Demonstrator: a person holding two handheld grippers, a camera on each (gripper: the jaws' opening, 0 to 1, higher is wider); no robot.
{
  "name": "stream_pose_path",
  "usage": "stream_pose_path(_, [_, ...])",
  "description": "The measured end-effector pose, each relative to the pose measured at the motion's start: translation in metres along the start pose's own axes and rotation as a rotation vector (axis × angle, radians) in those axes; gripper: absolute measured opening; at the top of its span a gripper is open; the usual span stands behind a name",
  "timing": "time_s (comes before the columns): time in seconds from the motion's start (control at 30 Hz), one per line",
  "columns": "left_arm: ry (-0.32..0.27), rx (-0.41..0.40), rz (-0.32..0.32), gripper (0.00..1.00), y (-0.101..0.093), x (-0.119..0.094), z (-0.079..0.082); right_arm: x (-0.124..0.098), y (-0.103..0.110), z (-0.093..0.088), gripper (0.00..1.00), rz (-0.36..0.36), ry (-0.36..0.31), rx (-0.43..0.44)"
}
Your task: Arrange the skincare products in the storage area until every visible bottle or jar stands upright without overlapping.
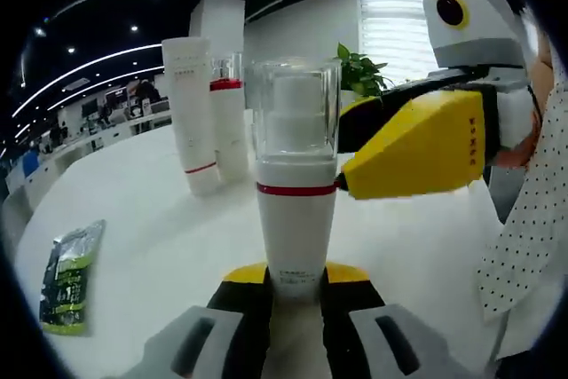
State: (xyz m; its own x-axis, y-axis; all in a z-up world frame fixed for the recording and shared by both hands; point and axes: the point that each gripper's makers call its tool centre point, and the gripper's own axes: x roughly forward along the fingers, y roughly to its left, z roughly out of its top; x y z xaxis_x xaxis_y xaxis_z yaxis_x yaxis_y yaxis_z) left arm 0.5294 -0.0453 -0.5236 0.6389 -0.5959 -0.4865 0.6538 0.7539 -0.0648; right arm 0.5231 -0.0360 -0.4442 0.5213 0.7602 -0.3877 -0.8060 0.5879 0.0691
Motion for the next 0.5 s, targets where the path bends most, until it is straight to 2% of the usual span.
stream_pose_path(0.07, [-0.001,0.001,0.006,0.2,0.001,0.001,-0.001,0.007,0.001,-0.002,0.24,-0.019,0.01,-0.025])
stream_pose_path(0.2, [-0.008,0.012,0.005,0.2,0.002,0.002,-0.002,0.009,-0.006,-0.001,0.19,-0.047,0.0,-0.019])
stream_pose_path(0.33, [-0.005,0.022,-0.018,0.21,0.002,-0.001,-0.003,0.008,0.0,-0.001,0.19,0.019,0.005,-0.114])
stream_pose_path(0.37, [0.002,0.001,-0.041,0.22,-0.001,-0.004,-0.005,0.008,0.001,-0.001,0.18,0.033,0.003,-0.12])
stream_pose_path(0.5, [0.029,0.002,-0.08,0.23,0.001,-0.015,-0.009,0.009,0.002,-0.006,0.18,0.104,0.021,-0.147])
